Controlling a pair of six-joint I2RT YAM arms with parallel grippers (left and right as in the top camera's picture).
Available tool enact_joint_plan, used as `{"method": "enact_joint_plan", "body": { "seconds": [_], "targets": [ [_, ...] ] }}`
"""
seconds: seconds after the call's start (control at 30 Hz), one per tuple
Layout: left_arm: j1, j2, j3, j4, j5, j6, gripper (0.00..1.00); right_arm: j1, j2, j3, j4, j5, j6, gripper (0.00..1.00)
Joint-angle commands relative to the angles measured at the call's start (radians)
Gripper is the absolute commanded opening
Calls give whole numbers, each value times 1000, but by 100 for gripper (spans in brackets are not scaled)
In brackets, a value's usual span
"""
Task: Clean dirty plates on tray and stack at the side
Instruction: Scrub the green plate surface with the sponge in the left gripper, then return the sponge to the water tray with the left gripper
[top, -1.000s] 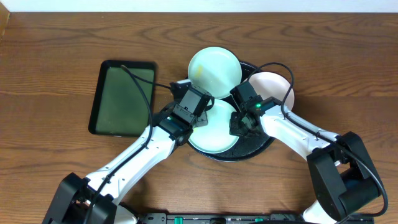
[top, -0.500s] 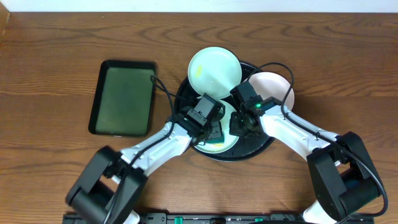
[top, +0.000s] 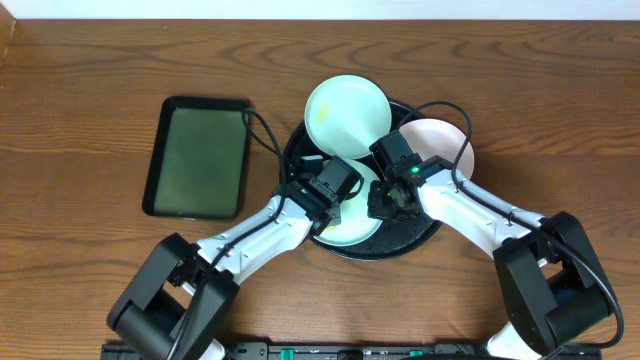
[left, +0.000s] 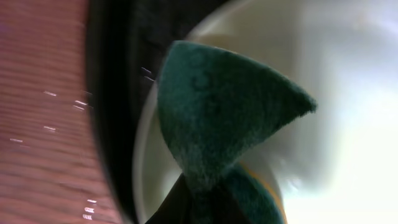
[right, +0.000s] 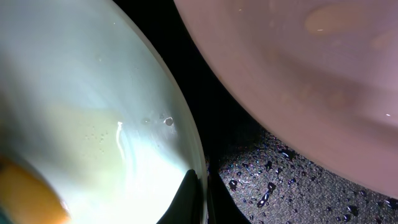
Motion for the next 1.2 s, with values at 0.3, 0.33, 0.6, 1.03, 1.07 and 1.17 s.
{"method": "enact_joint_plan", "body": {
  "seconds": [0.3, 0.33, 0.6, 1.03, 1.07, 1.17],
  "targets": [
    [21, -101, -13, 141, 255, 21, 7, 1, 29, -8, -15, 67, -27, 2],
    [16, -97, -15, 162, 335, 21, 7, 1, 29, -8, -14, 67, -26, 2],
    [-18, -19, -21, 204, 441, -74, 7, 1, 29, -8, -12, 63, -26, 2],
    [-14, 92, -21, 112, -83, -73, 7, 1, 29, -8, -22, 63, -27, 1],
    [-14, 88, -21, 90, -139, -73, 7, 1, 29, -8, -24, 63, -27, 2],
    [-14, 57, -19, 27, -282, -73, 7, 1, 29, -8, -28, 63, -27, 2]
  ]
}}
